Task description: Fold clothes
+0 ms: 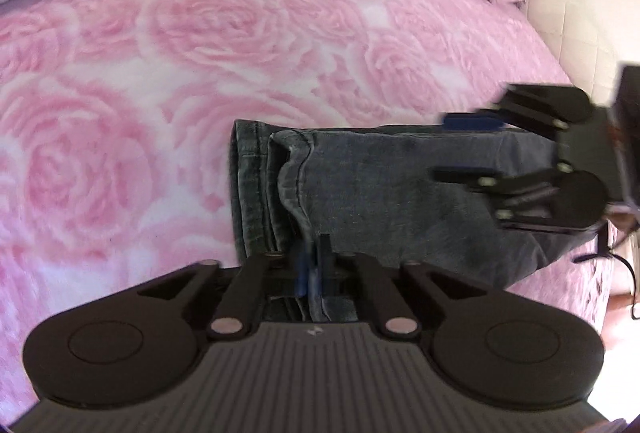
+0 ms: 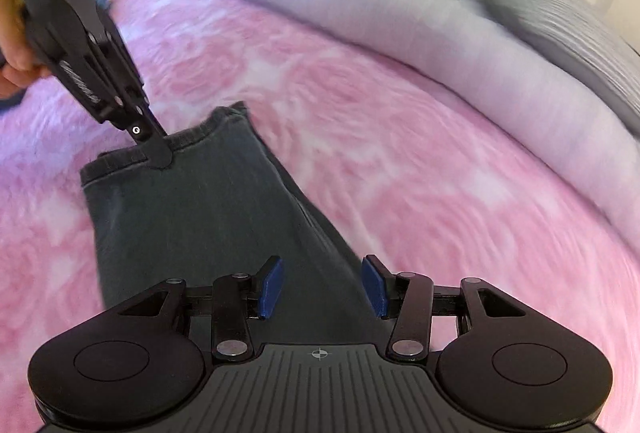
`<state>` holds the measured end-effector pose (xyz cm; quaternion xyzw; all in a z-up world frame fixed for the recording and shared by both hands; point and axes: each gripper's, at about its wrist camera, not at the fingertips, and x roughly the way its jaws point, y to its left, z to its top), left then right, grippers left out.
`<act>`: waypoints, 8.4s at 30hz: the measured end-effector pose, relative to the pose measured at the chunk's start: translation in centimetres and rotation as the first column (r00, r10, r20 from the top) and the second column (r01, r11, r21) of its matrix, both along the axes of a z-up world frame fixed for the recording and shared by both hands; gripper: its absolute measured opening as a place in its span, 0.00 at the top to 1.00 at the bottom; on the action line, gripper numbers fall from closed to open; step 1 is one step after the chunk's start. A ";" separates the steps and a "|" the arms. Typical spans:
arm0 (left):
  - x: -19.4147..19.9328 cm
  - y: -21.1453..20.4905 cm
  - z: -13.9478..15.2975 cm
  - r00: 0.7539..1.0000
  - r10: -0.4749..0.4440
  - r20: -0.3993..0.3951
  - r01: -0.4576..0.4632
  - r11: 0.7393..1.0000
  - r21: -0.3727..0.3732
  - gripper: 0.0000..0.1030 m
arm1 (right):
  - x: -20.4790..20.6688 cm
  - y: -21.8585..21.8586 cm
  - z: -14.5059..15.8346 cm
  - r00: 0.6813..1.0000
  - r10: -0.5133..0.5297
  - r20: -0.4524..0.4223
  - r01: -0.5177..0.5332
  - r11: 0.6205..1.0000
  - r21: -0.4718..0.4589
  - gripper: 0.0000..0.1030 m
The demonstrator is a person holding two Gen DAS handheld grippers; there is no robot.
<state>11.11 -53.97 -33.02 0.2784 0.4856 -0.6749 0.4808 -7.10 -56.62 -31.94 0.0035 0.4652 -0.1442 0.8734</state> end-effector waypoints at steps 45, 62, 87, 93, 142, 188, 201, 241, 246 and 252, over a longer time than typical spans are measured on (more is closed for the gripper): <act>-32.3 5.9 8.5 0.613 -0.637 0.468 0.777 0.591 -0.215 0.63 | -44.2 13.4 5.3 -0.026 -0.989 0.143 0.943 0.023 0.331 0.65; -47.1 0.0 3.3 0.444 -0.756 0.481 0.878 0.474 -0.065 0.62 | -51.2 7.4 0.3 -0.116 -0.978 0.173 0.912 -0.036 0.408 0.93; -51.9 -1.0 4.8 0.372 -0.839 0.396 0.928 0.328 -0.178 0.62 | -48.4 10.8 1.4 -0.073 -0.989 0.126 0.979 -0.046 0.200 0.87; -53.5 -3.9 4.6 0.386 -0.833 0.396 0.922 0.336 -0.192 0.62 | -47.4 11.8 1.4 -0.010 -0.984 0.177 0.988 0.018 0.155 0.66; -60.9 2.3 3.0 0.200 -0.949 0.242 0.967 0.152 -0.205 0.62 | -60.1 2.5 1.7 0.292 -0.932 0.215 0.905 0.342 0.252 1.00; -27.3 10.9 10.6 0.835 -0.220 0.505 0.241 0.970 0.024 0.07 | -45.3 9.9 10.2 0.416 -0.909 -0.010 0.886 0.403 0.229 0.40; -8.9 19.5 18.7 0.904 -0.011 0.427 0.074 0.988 -0.132 0.07 | -24.7 21.2 17.7 0.519 -0.854 0.027 0.846 0.518 0.125 0.40; -3.0 22.0 18.5 0.912 0.065 0.405 0.034 0.972 -0.233 0.07 | -10.1 26.7 18.4 0.802 -0.597 0.003 0.589 0.790 -0.173 0.40; -0.9 22.2 15.7 0.880 0.138 0.455 -0.032 0.972 -0.234 0.07 | -2.2 23.9 9.2 0.921 -0.390 0.007 0.383 0.902 -0.197 0.40; 2.1 22.6 12.0 0.874 0.261 0.409 -0.182 0.958 -0.223 0.07 | 5.3 21.0 -0.6 0.976 -0.216 0.000 0.209 0.947 -0.245 0.40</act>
